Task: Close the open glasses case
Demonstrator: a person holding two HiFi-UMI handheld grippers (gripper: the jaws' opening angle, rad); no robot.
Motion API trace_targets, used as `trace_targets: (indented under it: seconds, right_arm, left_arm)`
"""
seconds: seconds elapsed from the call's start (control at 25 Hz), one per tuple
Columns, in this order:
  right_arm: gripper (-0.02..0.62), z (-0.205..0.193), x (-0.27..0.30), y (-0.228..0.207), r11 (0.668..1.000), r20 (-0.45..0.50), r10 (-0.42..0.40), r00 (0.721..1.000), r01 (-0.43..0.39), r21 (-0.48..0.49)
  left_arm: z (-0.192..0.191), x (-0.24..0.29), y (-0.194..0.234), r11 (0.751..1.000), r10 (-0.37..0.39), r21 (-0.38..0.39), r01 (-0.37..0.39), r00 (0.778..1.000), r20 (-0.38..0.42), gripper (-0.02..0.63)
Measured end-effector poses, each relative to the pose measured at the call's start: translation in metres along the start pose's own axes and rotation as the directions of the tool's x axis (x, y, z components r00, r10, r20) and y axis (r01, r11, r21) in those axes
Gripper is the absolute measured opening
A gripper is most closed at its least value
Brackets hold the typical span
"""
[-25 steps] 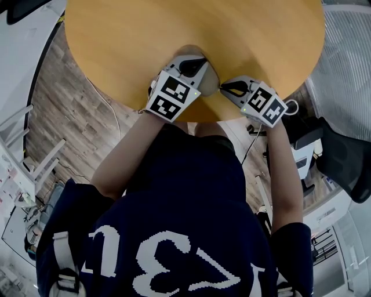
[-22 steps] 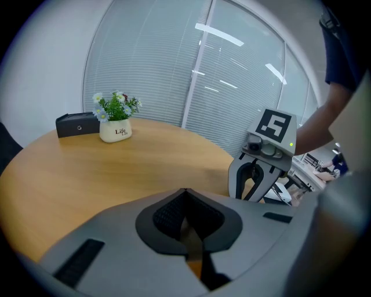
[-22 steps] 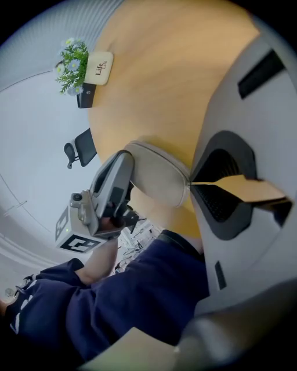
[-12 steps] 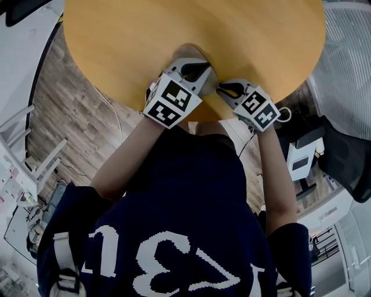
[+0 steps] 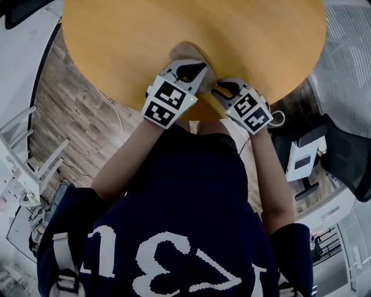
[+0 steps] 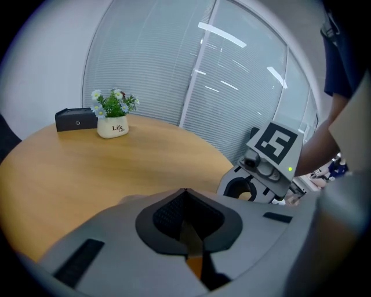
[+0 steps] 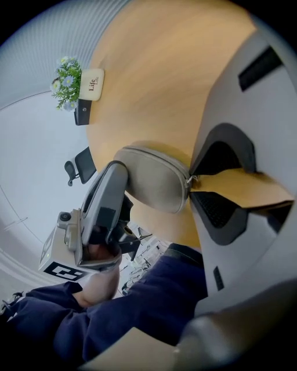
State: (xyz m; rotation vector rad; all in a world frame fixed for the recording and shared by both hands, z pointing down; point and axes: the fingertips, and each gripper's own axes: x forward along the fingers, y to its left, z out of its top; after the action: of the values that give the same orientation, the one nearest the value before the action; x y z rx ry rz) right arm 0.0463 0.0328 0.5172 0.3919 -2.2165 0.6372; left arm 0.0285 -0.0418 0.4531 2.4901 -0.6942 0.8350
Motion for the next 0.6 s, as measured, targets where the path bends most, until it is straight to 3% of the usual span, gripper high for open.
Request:
trace_targets:
  seconds: [0.2,0.28,0.32,0.6]
  right_arm:
    - [0.134,0.002,0.000,-0.003,0.998,0.004,-0.057,0.998,0.057,-0.004]
    - [0.106,0.002,-0.001,-0.004,0.997,-0.007,-0.072,0.997,0.071,-0.032]
    - [0.034,0.002,-0.003,-0.004,0.996,-0.012,-0.079,0.997,0.078,-0.044]
    - [0.026,0.005,-0.012,-0.001,0.998,0.055,-0.063,0.996,0.064,-0.016]
  left_arm:
    - [0.000,0.000,-0.001,1.000,0.001,0.004,-0.001,1.000,0.000,0.014]
    - [0.000,-0.001,-0.001,1.000,0.003,0.011,-0.003,1.000,-0.004,0.014]
    - [0.000,-0.002,-0.001,1.000,0.005,0.017,-0.005,1.000,-0.007,0.014]
    - [-0.007,-0.014,-0.013,0.999,-0.004,0.033,0.005,1.000,-0.004,0.014]
